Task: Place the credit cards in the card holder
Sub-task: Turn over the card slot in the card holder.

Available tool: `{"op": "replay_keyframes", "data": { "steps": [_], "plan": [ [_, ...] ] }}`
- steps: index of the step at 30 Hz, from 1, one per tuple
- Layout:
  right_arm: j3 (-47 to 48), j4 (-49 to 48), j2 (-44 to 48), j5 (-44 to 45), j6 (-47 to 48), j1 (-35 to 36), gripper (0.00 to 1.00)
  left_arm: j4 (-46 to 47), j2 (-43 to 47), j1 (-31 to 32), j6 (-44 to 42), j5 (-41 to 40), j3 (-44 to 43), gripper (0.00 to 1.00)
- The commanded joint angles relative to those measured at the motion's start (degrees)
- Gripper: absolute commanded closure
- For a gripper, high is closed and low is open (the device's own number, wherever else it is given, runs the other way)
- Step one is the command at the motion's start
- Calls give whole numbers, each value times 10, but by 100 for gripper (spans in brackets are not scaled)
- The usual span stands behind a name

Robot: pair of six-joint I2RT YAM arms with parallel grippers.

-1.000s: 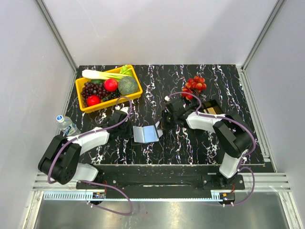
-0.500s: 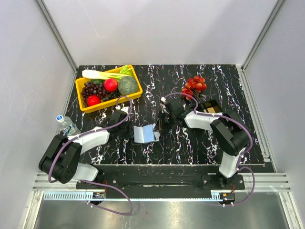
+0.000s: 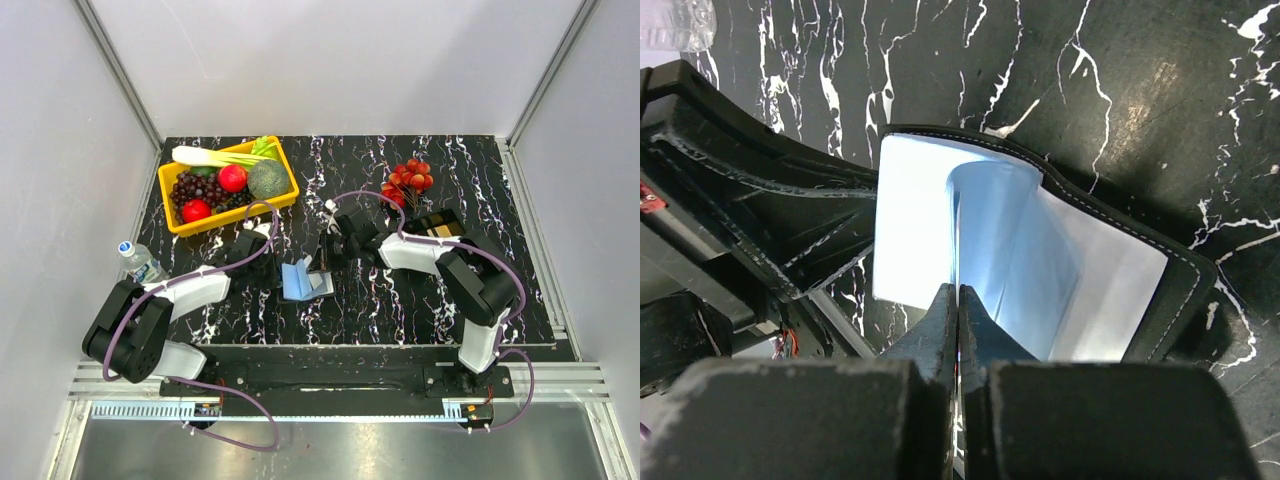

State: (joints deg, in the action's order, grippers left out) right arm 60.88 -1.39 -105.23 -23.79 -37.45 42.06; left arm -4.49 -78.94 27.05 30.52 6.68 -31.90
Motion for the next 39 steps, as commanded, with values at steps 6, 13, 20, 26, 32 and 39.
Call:
{"op": "replay_keyframes", "data": {
  "steps": [6, 13, 20, 26, 32, 39],
  "plan": [
    [27, -13, -20, -20, -6, 14, 100, 36, 4, 0, 10, 13, -1, 100],
    [24, -61, -13, -66, -32, 21, 99, 33, 6, -1, 13, 10, -2, 100],
    [19, -20, -7, 7, -9, 21, 99, 27, 8, 0, 13, 6, -4, 100],
    [-18, -44, 4, 55, -26, 14, 100, 23, 7, 0, 11, 2, 0, 100],
    [-22, -82, -26, 37, -44, 13, 100, 21, 20, 0, 15, -10, 7, 60],
    [-22, -66, -31, 56, -43, 14, 100, 27, 75, -6, 30, -27, 31, 40]
  ]
}}
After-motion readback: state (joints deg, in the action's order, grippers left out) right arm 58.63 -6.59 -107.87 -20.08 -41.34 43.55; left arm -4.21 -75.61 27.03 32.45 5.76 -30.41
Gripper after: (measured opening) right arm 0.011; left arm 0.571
